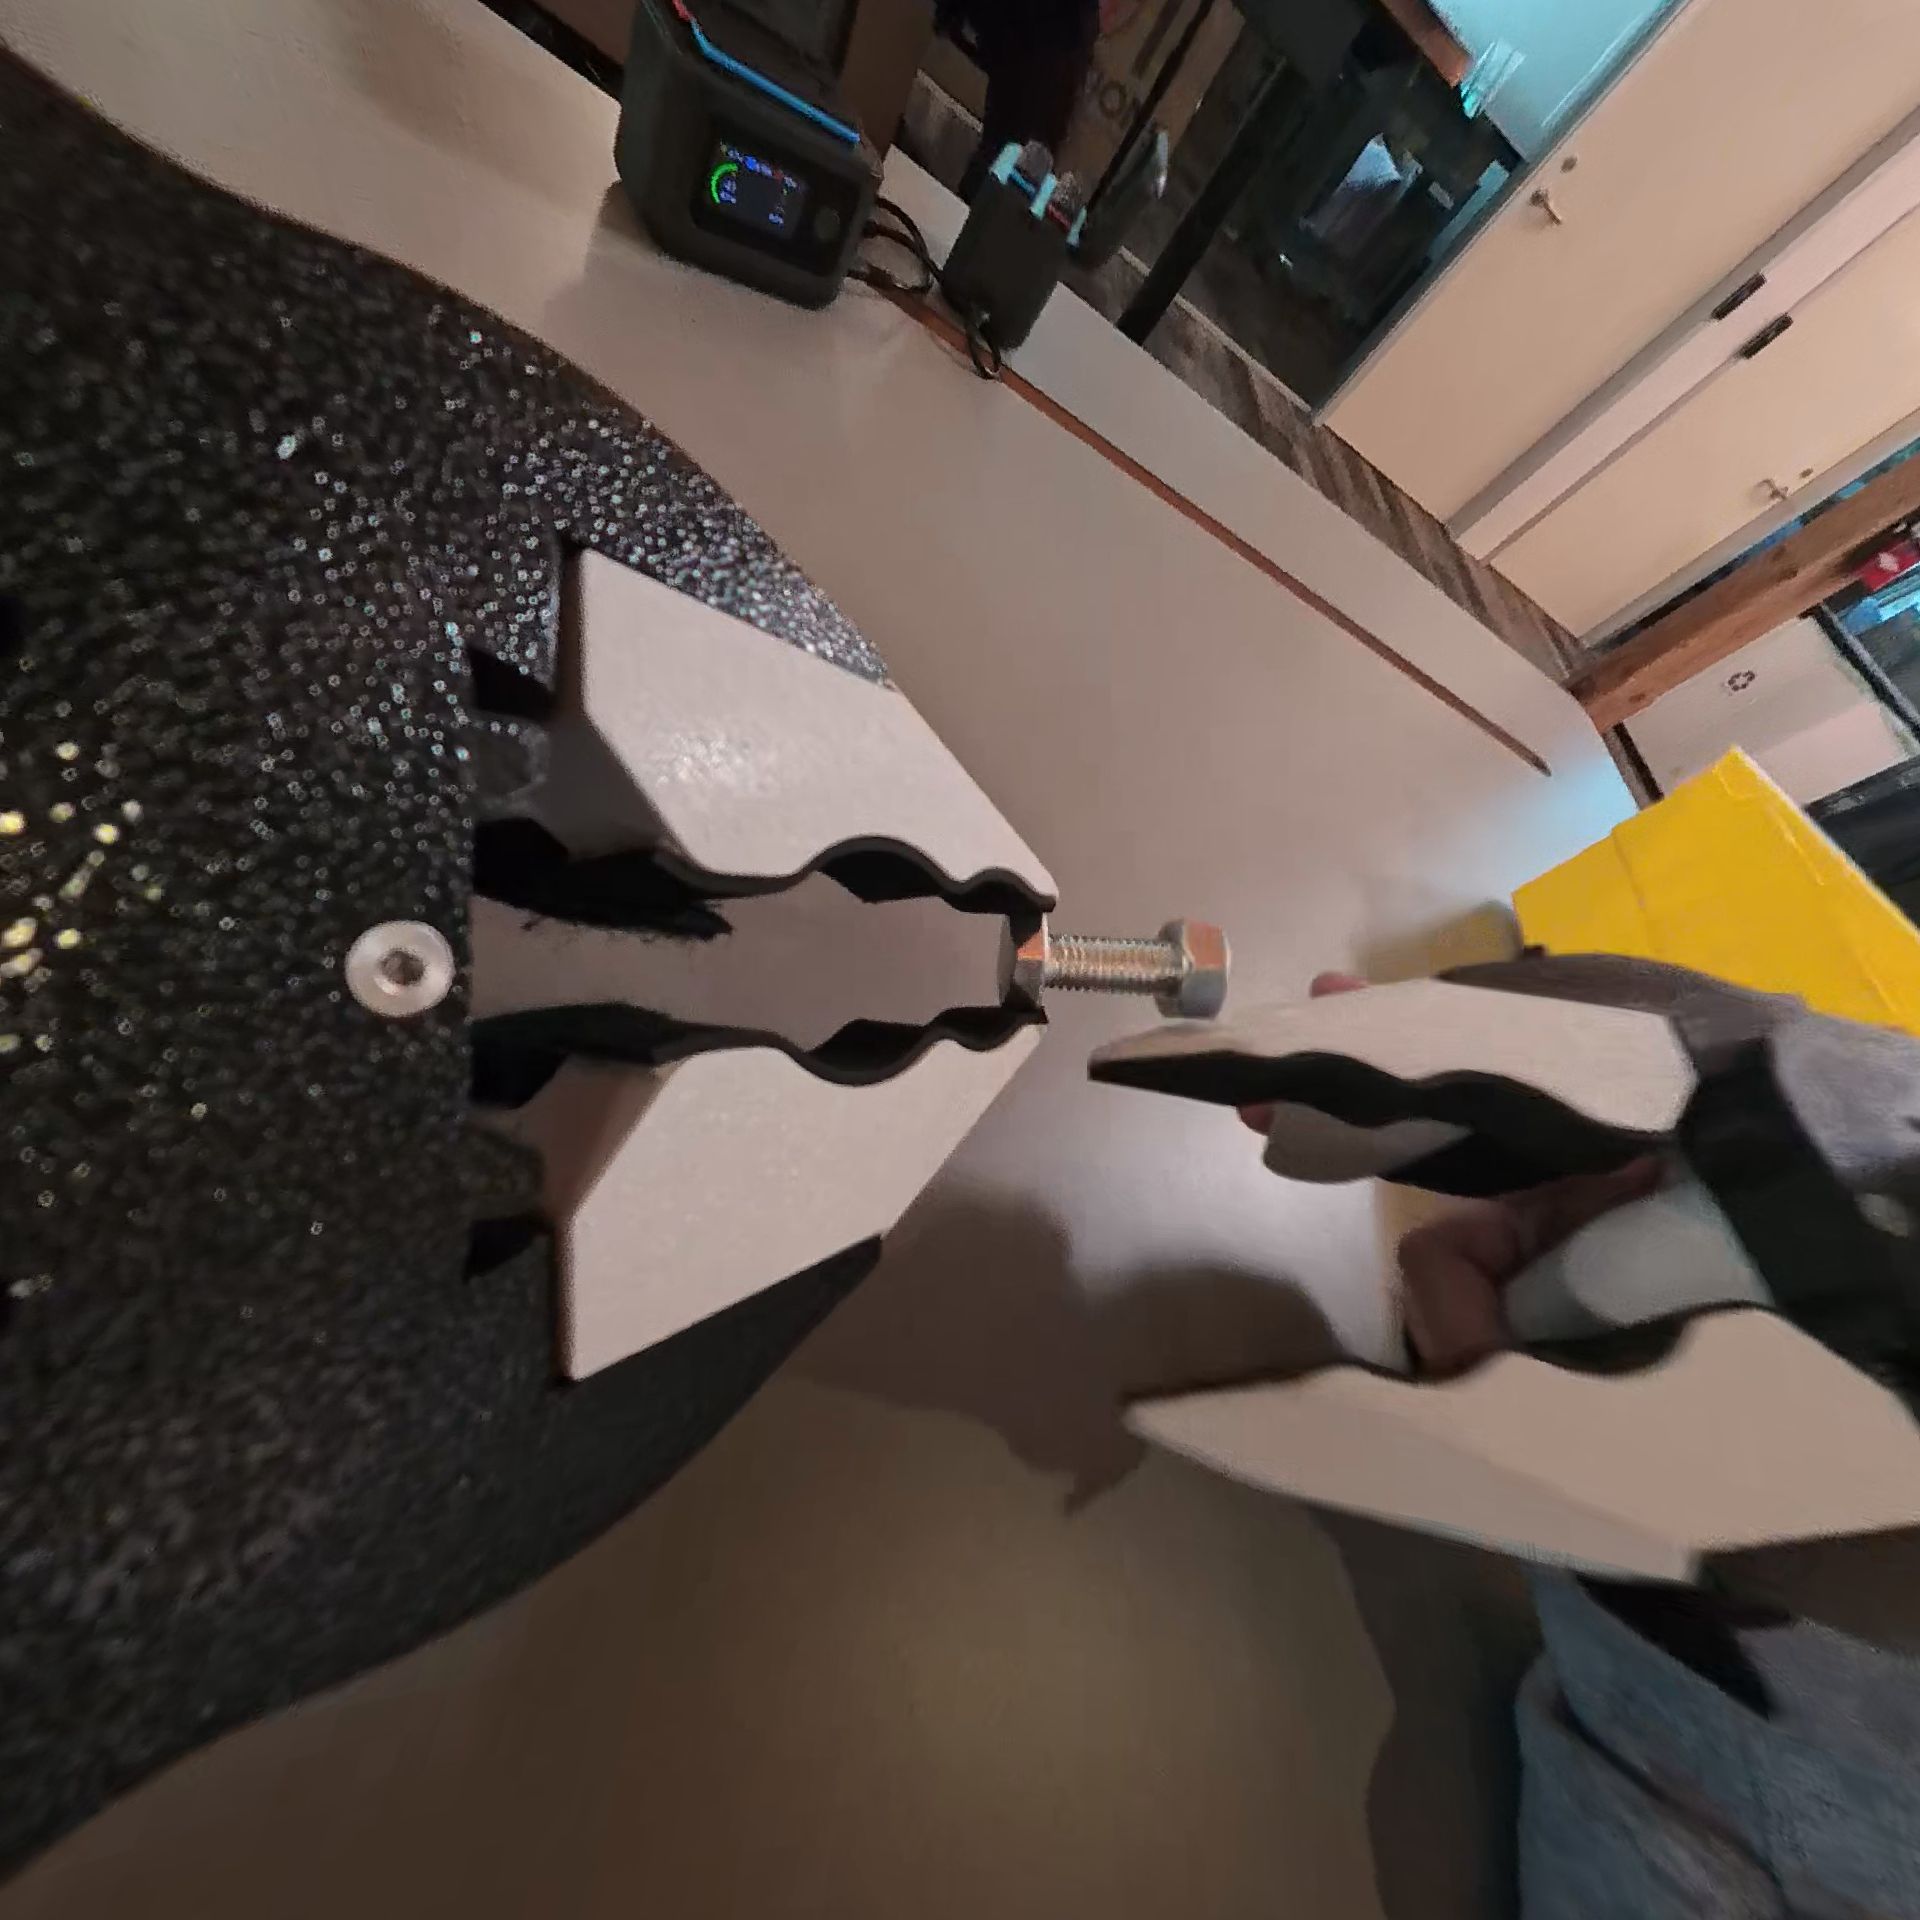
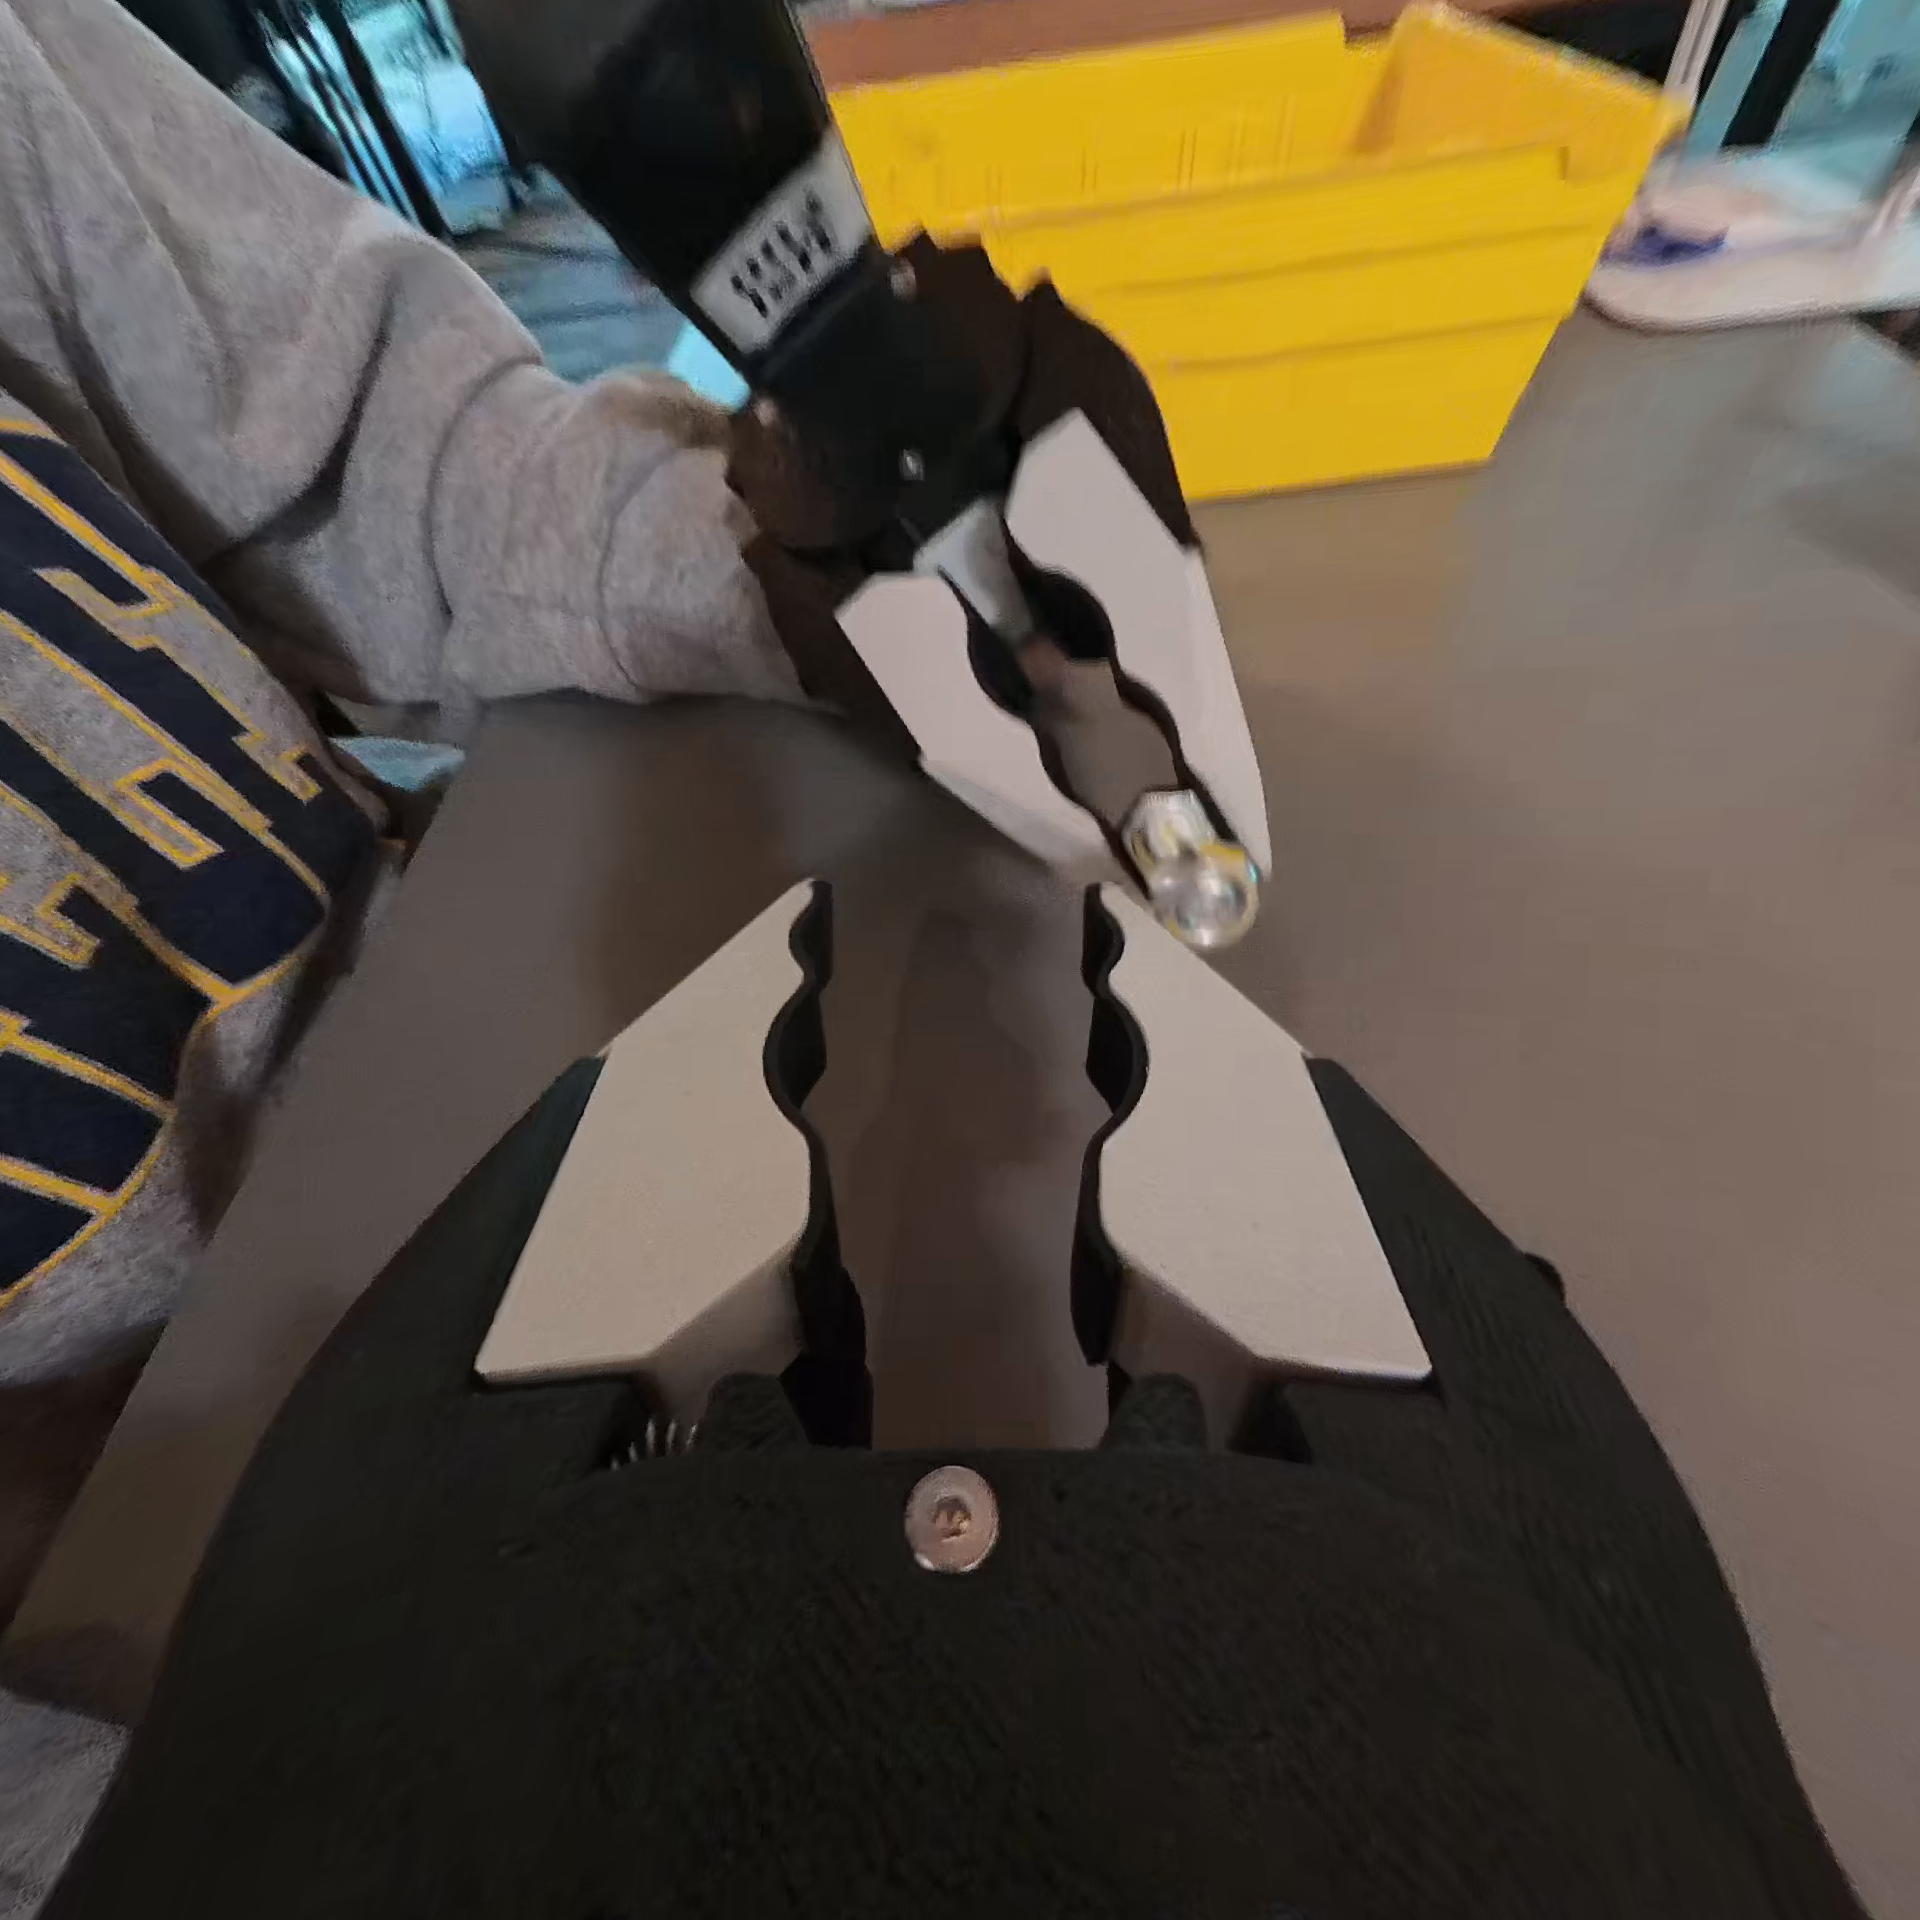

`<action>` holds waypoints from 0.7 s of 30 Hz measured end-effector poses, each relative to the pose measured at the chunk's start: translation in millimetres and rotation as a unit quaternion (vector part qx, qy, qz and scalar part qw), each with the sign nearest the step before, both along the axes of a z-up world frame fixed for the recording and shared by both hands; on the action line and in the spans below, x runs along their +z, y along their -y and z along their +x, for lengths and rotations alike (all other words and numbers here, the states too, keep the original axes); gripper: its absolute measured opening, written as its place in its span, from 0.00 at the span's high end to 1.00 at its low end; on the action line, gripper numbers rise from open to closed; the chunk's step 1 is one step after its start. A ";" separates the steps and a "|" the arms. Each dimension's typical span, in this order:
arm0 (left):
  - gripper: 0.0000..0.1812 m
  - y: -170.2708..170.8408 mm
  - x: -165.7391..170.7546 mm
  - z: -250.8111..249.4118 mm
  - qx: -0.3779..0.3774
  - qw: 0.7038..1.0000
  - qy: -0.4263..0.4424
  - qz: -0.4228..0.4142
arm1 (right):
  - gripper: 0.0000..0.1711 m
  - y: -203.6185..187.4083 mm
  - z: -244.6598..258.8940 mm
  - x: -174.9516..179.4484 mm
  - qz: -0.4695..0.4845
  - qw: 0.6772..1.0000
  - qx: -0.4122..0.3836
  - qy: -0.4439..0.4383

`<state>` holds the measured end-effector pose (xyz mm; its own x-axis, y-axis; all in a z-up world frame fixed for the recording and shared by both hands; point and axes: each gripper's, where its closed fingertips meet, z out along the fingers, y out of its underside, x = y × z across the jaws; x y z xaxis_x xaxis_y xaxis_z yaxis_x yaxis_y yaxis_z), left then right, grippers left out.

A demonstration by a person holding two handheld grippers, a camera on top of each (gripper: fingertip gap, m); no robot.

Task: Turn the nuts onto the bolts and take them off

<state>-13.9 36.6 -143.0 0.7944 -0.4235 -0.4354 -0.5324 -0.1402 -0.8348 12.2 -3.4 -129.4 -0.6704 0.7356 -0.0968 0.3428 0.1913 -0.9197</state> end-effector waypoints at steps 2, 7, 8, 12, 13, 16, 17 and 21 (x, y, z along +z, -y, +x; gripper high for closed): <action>0.91 1.1 0.5 1.5 -0.006 1.000 0.009 -0.002 | 0.71 -9.5 -2.3 -11.4 0.020 0.999 -0.023 0.026; 0.91 0.6 -3.5 4.5 -0.013 1.000 0.003 -0.012 | 0.66 -16.9 -9.5 -7.4 0.027 0.998 -0.048 -0.001; 0.91 0.7 -4.4 5.1 -0.015 1.000 0.000 -0.013 | 0.65 -16.3 -10.8 -5.5 0.029 0.998 -0.050 -0.010; 0.91 0.6 -7.9 6.7 -0.016 1.000 -0.012 -0.020 | 0.64 -12.6 -10.6 -0.8 0.027 0.998 -0.042 -0.027; 0.91 0.4 -8.2 6.2 -0.015 1.000 -0.010 -0.021 | 0.63 -12.1 -10.4 -0.6 0.026 0.998 -0.040 -0.029; 0.91 0.2 -9.9 5.9 -0.015 0.999 -0.010 -0.026 | 0.62 -10.9 -10.5 -0.7 0.028 0.998 -0.038 -0.033; 0.91 0.2 -10.6 6.1 -0.015 0.999 -0.012 -0.027 | 0.62 -10.6 -10.5 -0.7 0.029 0.998 -0.038 -0.034; 0.91 -1.3 -14.3 5.7 -0.011 0.999 -0.026 -0.034 | 0.64 -2.3 -8.3 4.3 0.017 0.999 -0.019 -0.045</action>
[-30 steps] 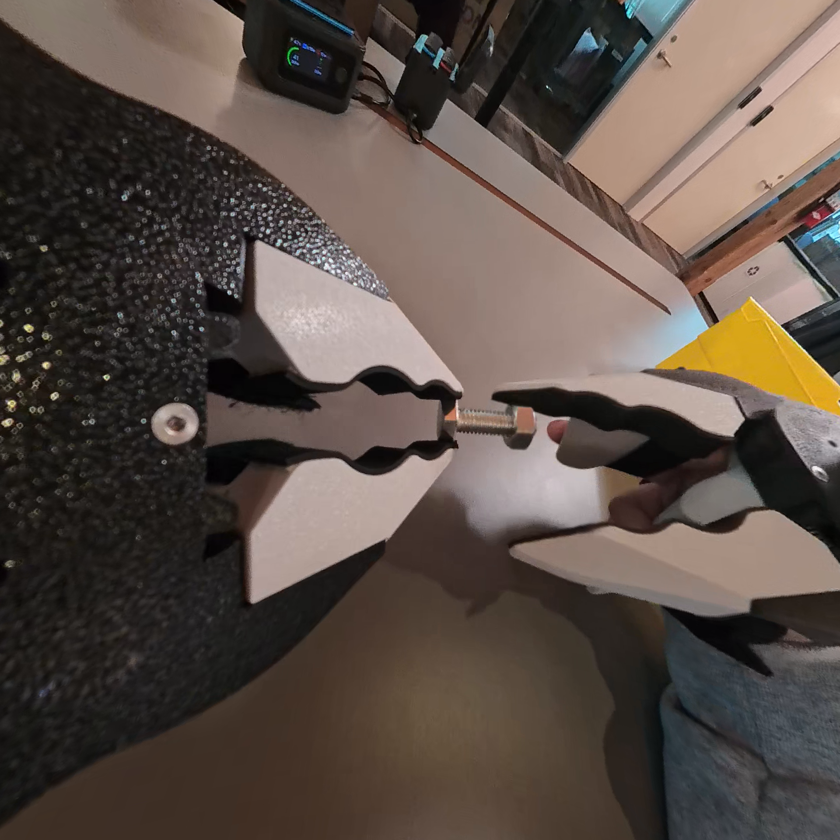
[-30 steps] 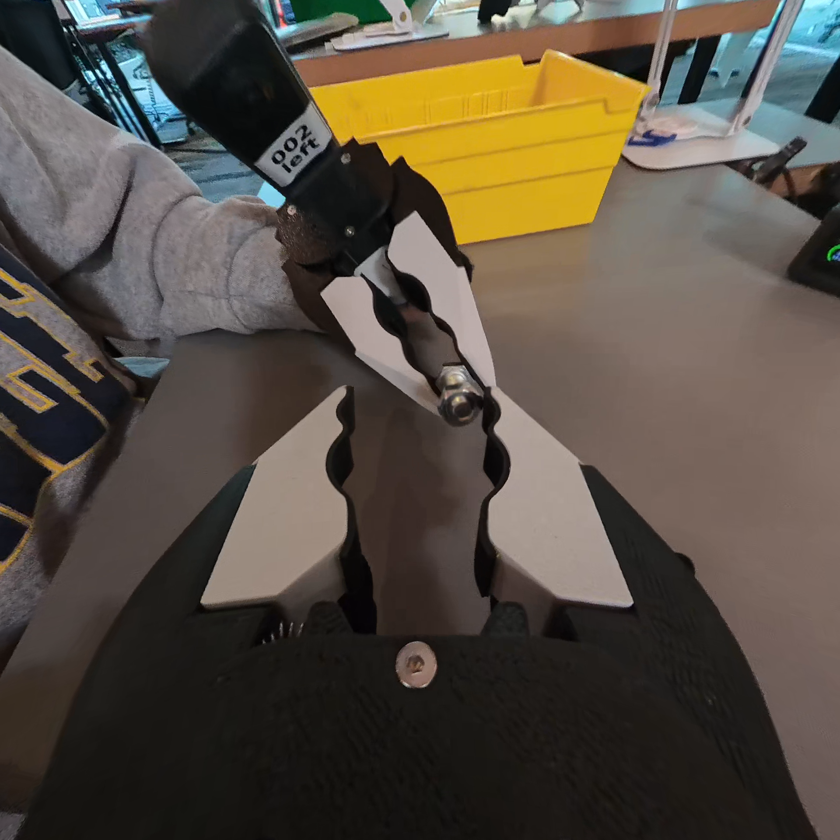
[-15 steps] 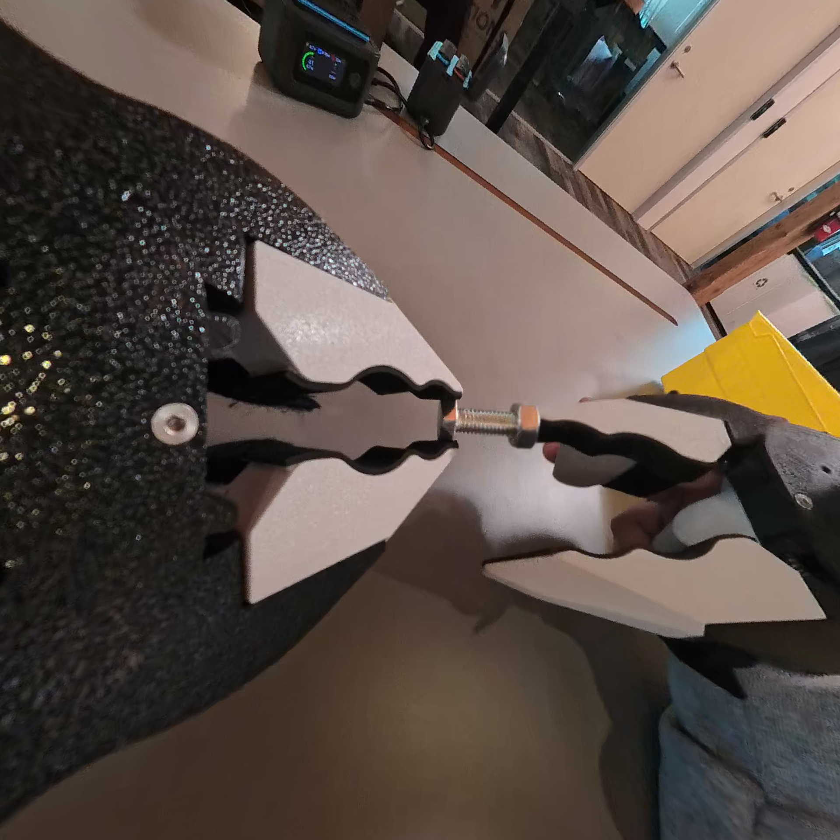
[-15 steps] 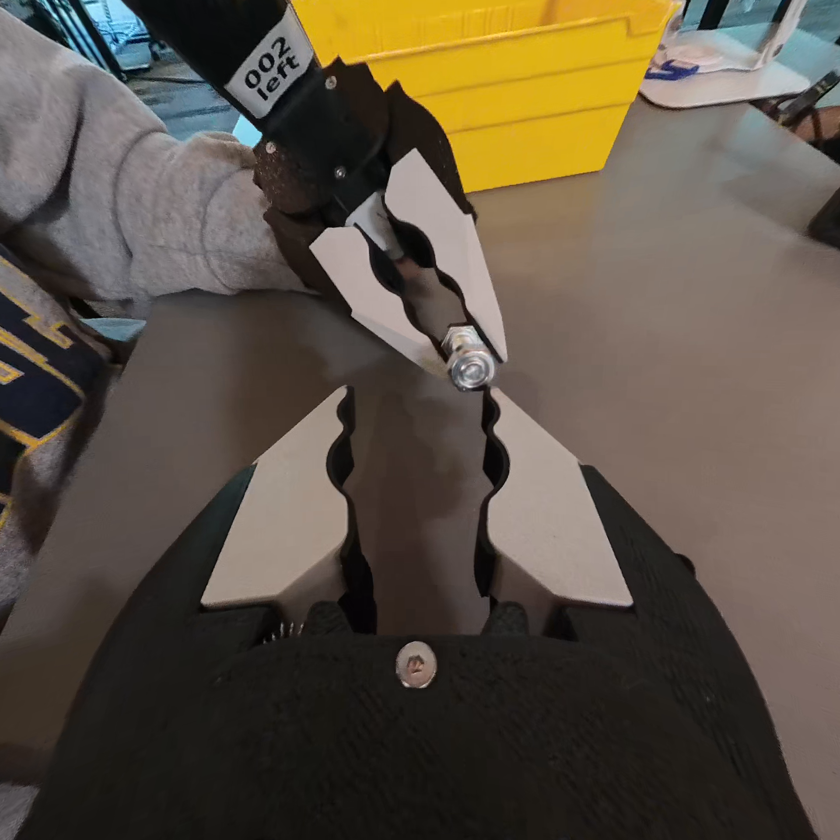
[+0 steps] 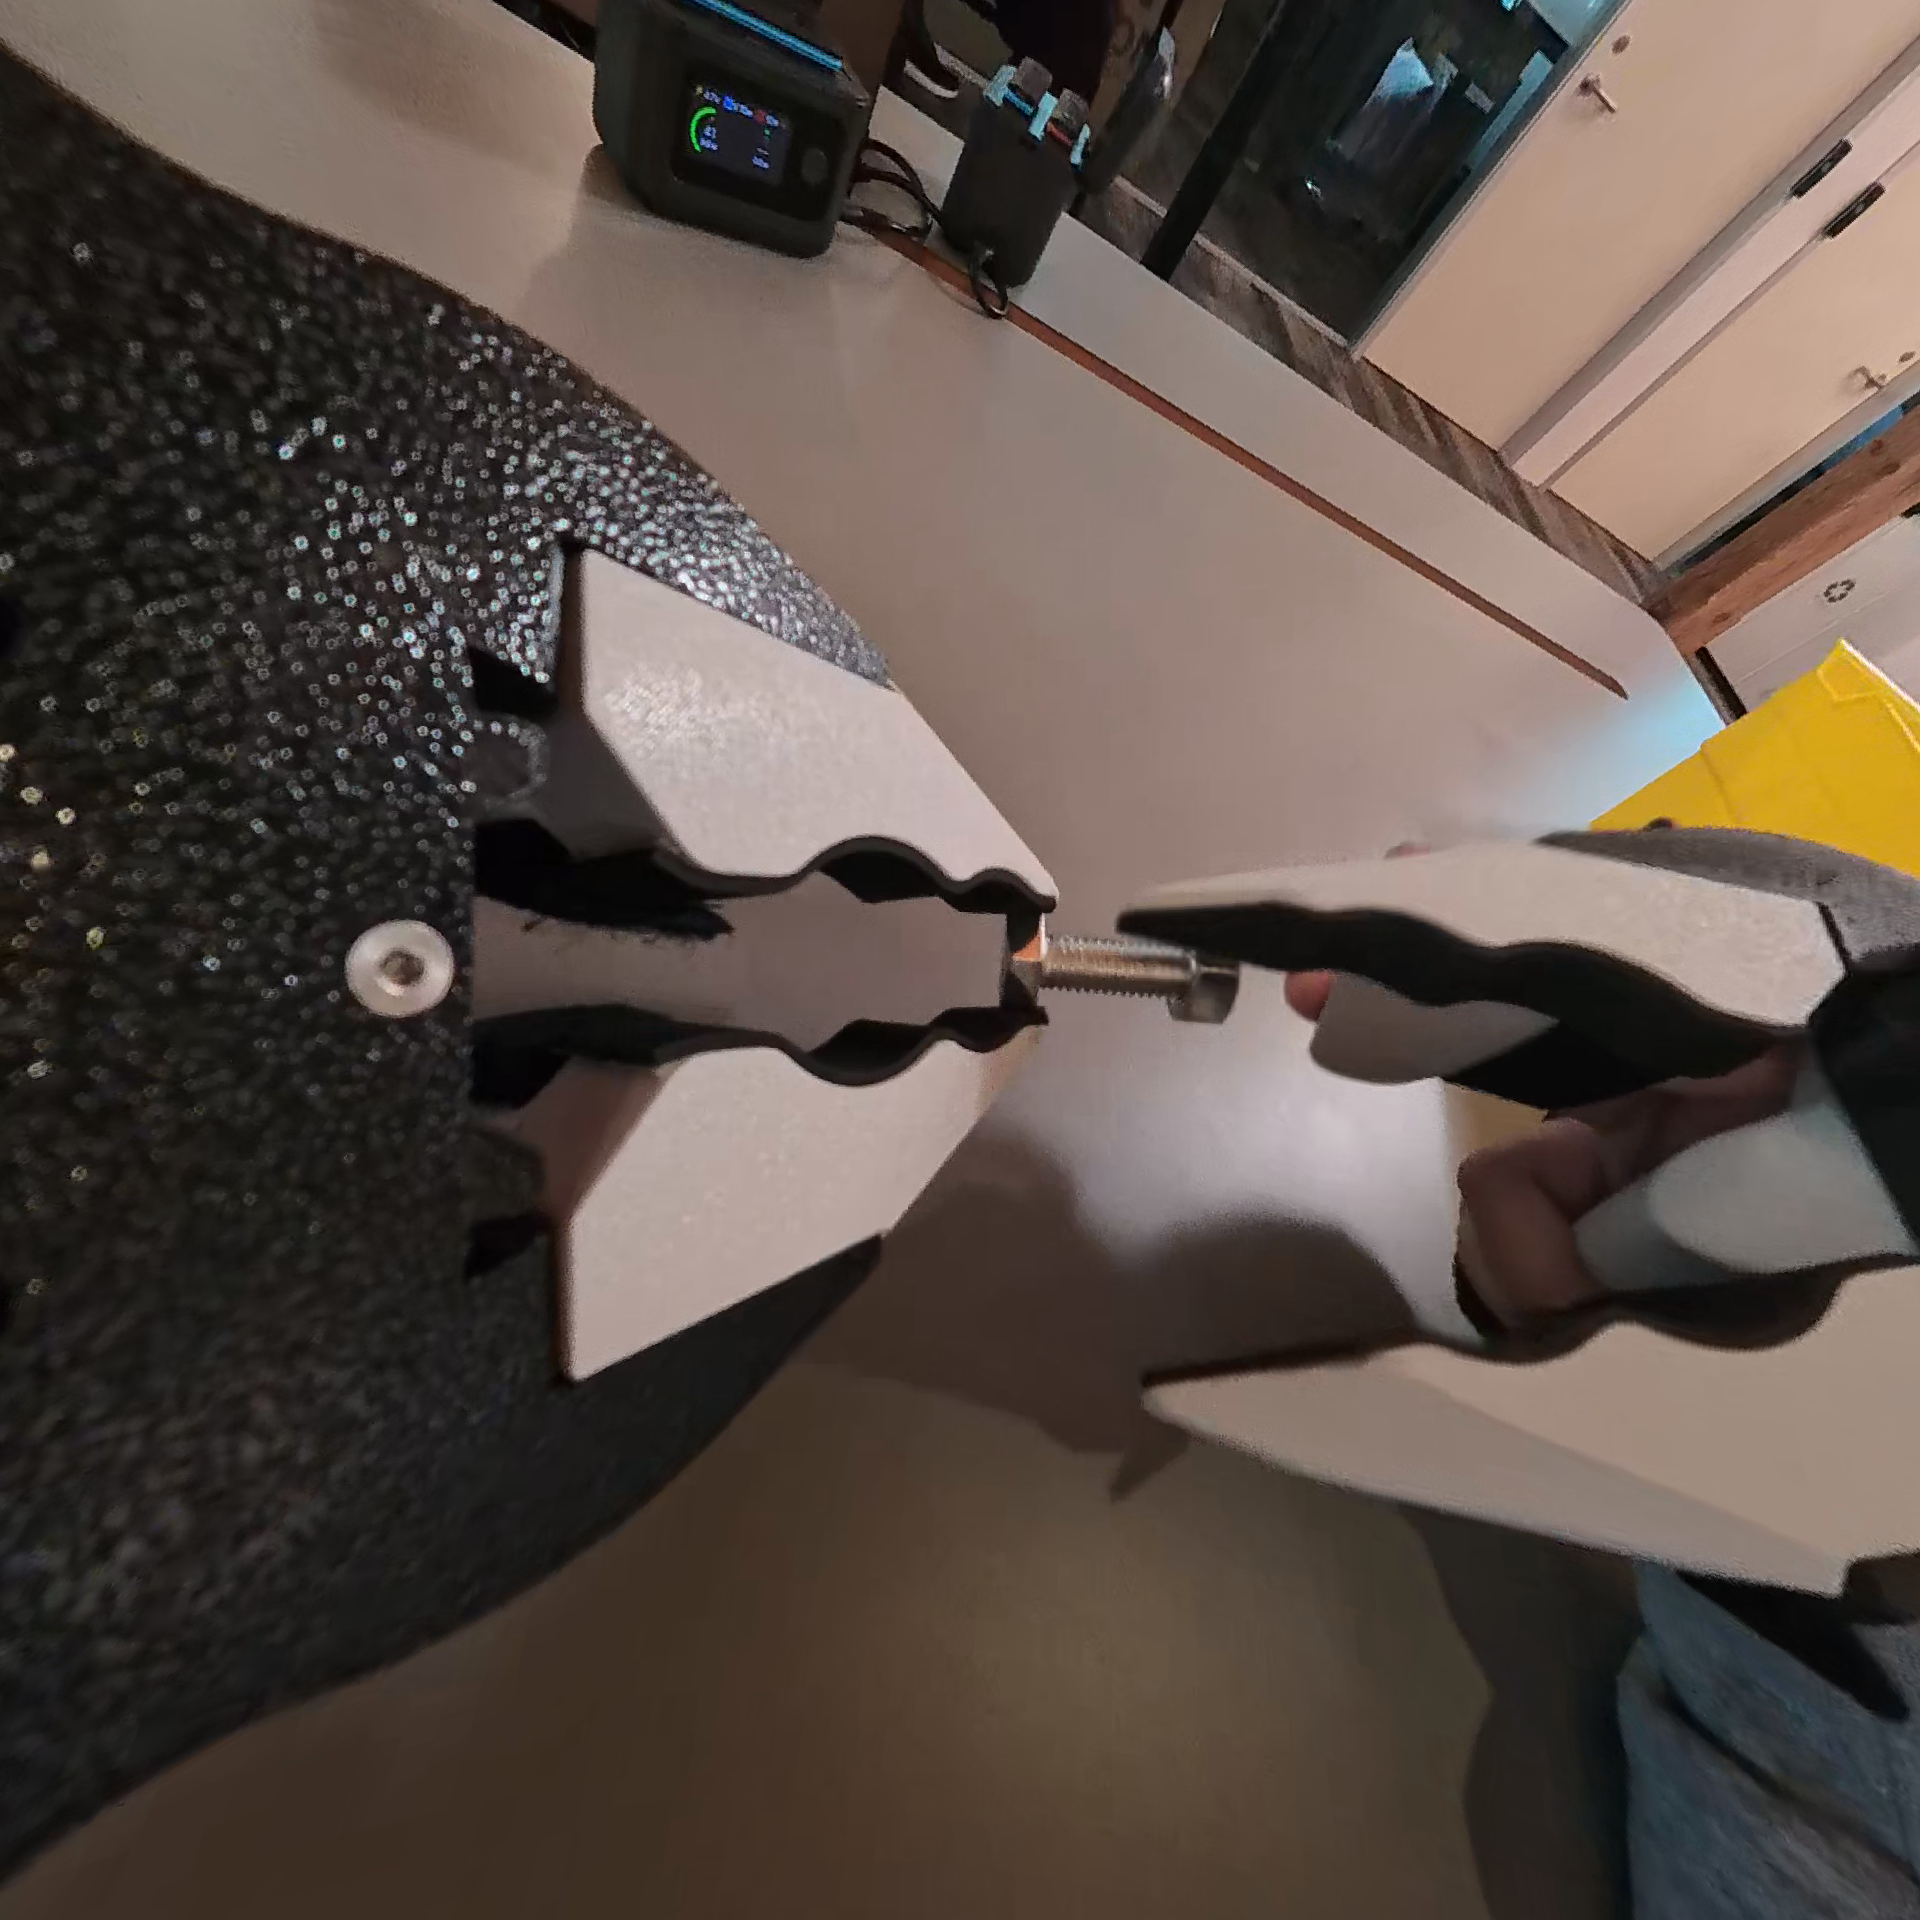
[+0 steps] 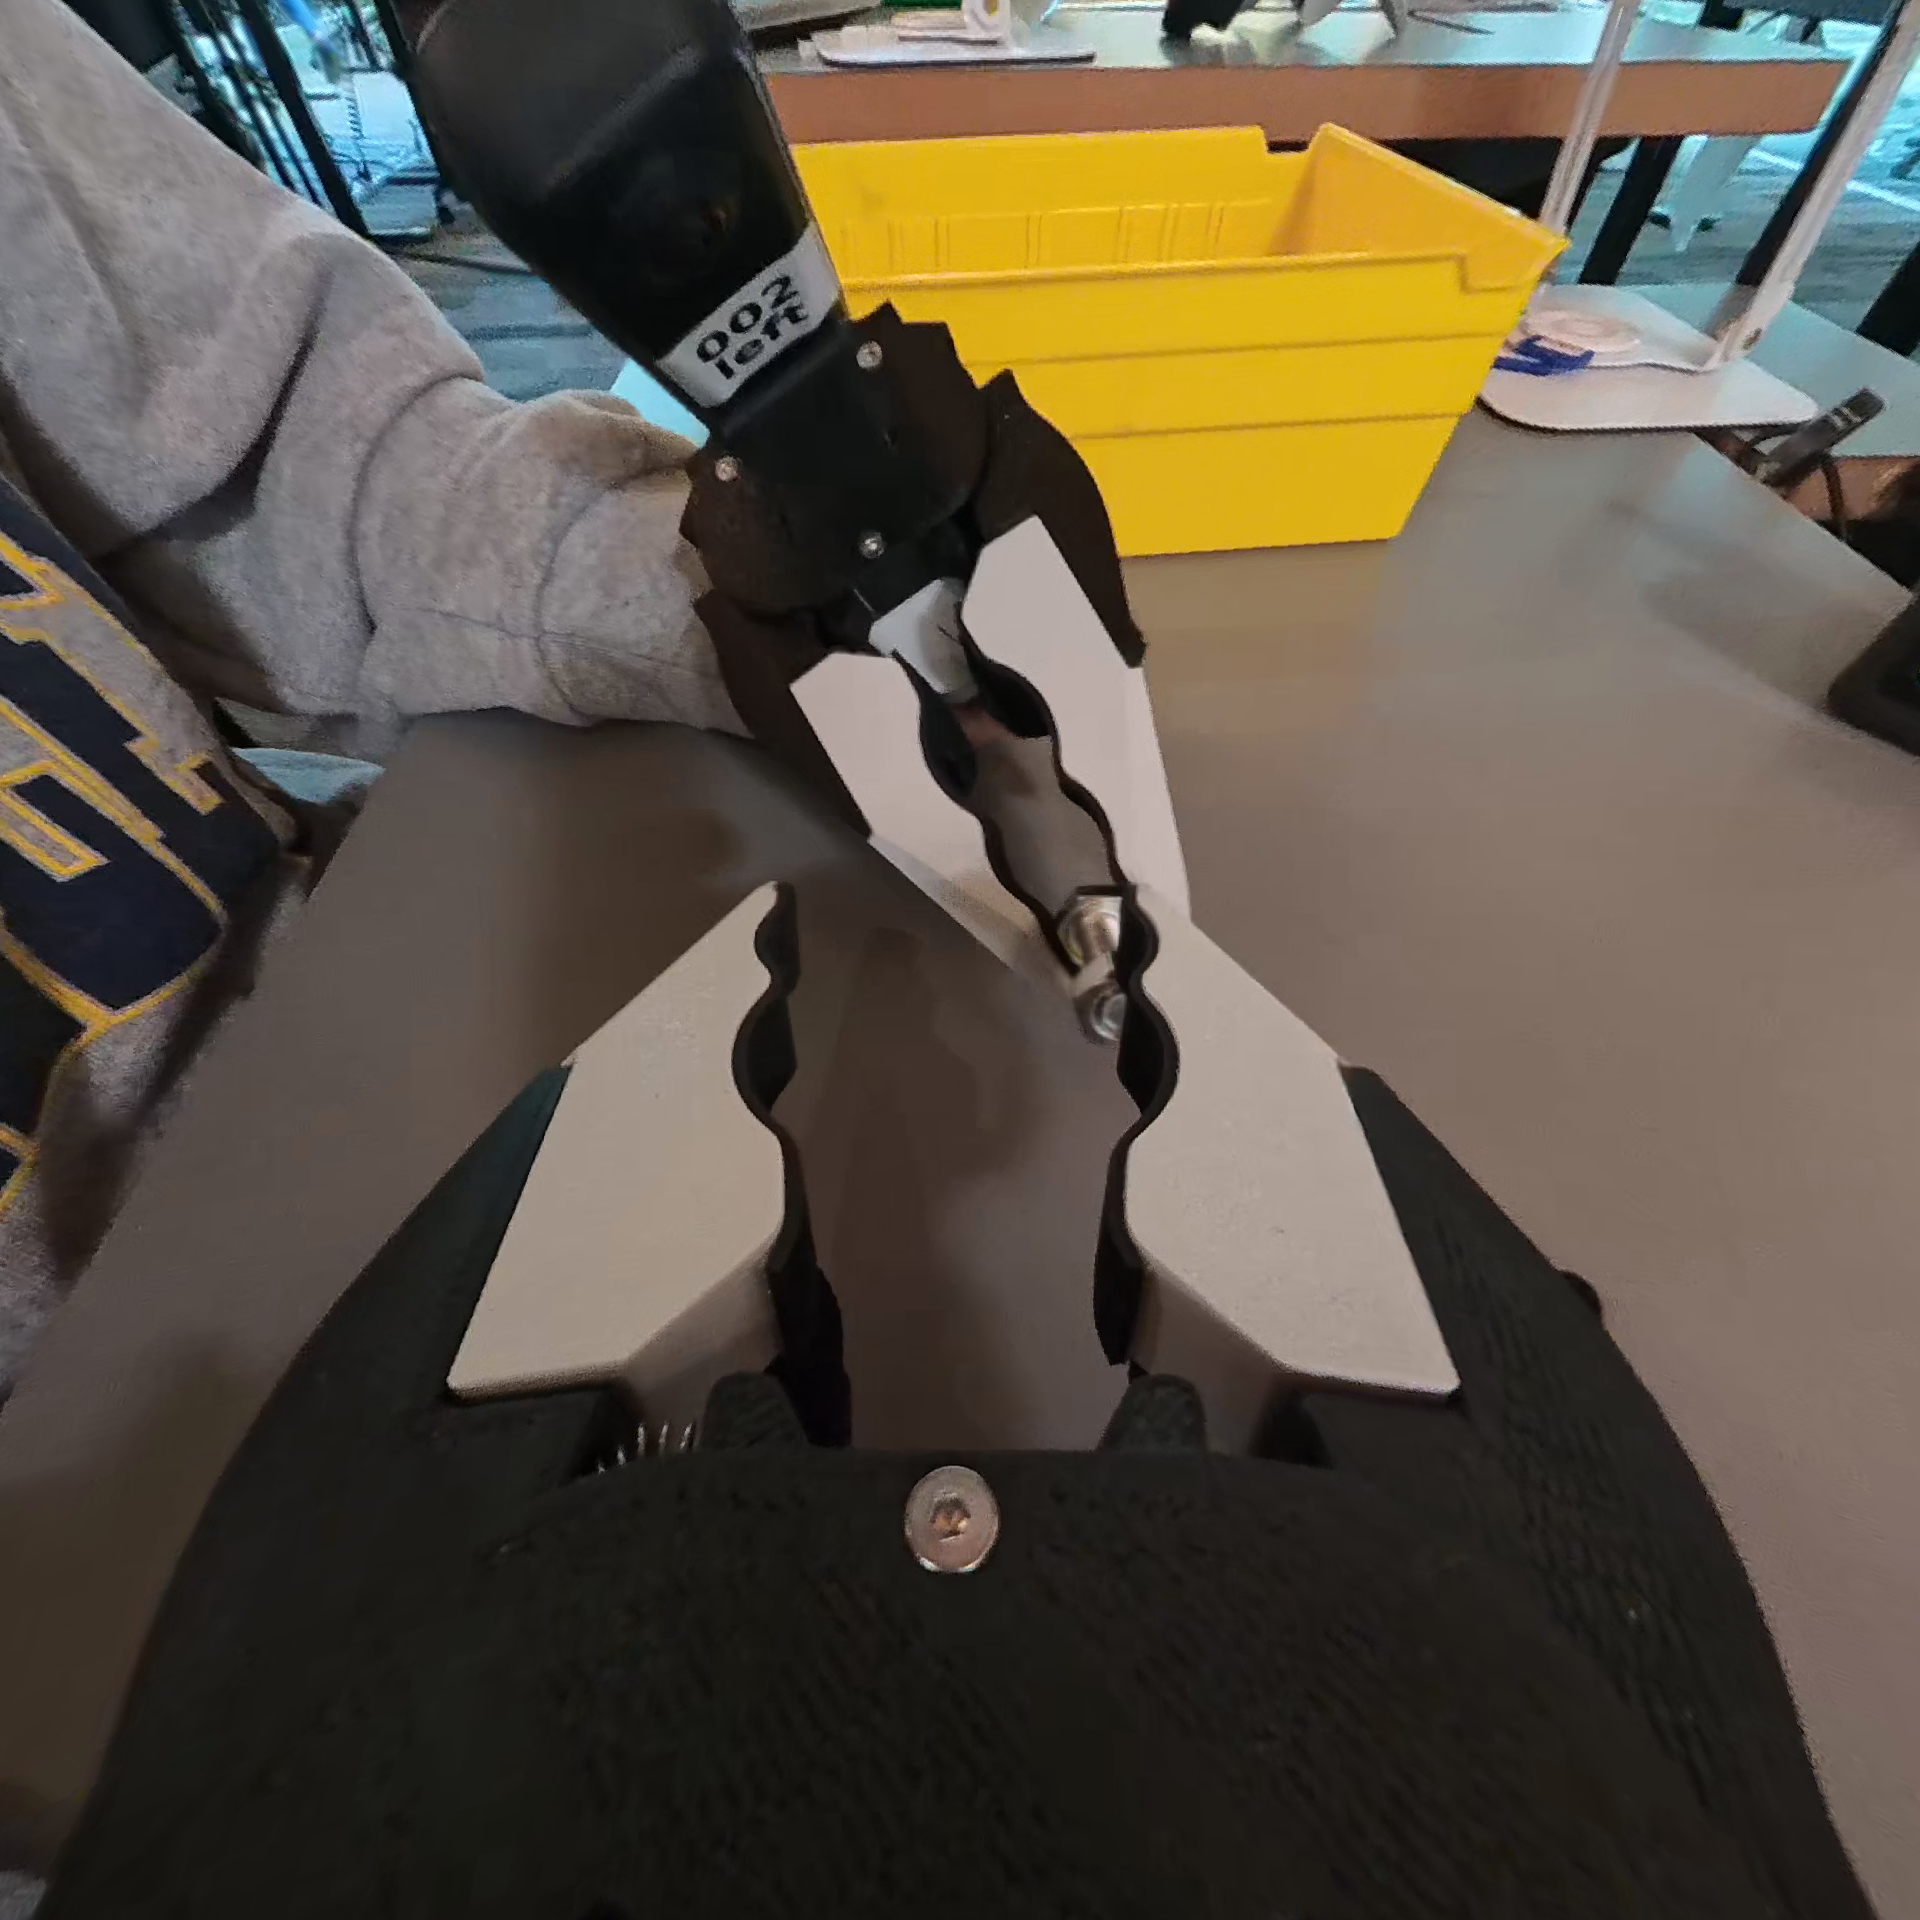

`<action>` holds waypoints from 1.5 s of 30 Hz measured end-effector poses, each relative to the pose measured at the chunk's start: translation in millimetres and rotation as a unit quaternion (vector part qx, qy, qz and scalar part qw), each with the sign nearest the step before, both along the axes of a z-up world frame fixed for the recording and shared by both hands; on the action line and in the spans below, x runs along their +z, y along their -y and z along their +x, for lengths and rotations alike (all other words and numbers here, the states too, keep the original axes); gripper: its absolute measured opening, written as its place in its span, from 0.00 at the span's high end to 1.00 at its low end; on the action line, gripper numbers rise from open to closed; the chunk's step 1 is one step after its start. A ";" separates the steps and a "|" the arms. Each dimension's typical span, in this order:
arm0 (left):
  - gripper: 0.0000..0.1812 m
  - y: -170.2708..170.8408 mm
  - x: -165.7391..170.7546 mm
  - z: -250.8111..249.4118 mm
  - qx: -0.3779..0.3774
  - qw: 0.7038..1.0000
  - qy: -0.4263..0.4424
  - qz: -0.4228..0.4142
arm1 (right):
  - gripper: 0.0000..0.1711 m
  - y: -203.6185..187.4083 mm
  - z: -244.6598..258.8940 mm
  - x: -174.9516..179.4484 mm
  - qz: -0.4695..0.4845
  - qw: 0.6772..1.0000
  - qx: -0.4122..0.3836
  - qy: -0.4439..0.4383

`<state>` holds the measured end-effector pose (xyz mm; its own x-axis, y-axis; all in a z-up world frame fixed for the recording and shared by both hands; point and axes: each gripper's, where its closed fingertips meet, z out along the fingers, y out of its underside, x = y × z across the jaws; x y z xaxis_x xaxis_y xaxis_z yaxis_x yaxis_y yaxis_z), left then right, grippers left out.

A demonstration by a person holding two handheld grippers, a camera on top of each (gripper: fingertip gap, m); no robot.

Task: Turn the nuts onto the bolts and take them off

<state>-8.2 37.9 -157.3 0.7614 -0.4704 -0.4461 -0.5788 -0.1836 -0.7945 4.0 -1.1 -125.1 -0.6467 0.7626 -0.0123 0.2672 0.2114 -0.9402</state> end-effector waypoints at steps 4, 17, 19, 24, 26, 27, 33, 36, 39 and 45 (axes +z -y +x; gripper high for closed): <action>0.91 -1.7 1.5 -5.5 0.017 1.000 -0.002 0.005 | 0.72 4.0 6.2 -8.6 0.004 0.999 0.016 0.038; 0.91 0.8 1.5 2.9 -0.008 1.000 0.002 0.004 | 0.65 -10.6 -1.5 -6.7 0.014 0.999 -0.024 0.018; 0.91 -0.1 0.6 1.0 -0.002 1.000 0.000 0.002 | 0.65 -6.5 0.4 -1.6 0.002 1.000 -0.013 0.009; 0.91 -1.4 5.4 -4.9 0.013 1.000 0.012 0.011 | 0.73 2.2 8.9 -6.4 -0.004 0.999 0.018 0.040; 0.92 -0.8 7.6 -4.4 0.010 1.000 0.021 0.015 | 0.74 -3.1 9.3 -15.6 0.002 0.998 0.008 0.067; 0.91 -0.4 7.6 -3.7 0.008 1.000 0.022 0.014 | 0.73 -6.8 7.8 -18.8 0.005 0.997 -0.002 0.073; 0.91 0.7 2.8 1.8 -0.007 1.000 0.010 0.004 | 0.66 -16.9 -0.6 -20.4 0.022 0.997 -0.036 0.061; 0.91 0.8 0.8 3.2 -0.009 1.000 0.002 0.002 | 0.65 -13.5 -1.9 -12.6 0.021 0.999 -0.031 0.034; 0.91 0.7 1.5 2.5 -0.007 1.000 0.006 0.002 | 0.64 -11.2 -1.1 -9.3 0.019 0.999 -0.025 0.022; 0.91 0.9 -2.3 2.8 -0.007 1.000 -0.001 -0.007 | 0.63 -8.7 -1.7 -8.0 0.021 0.999 -0.022 0.014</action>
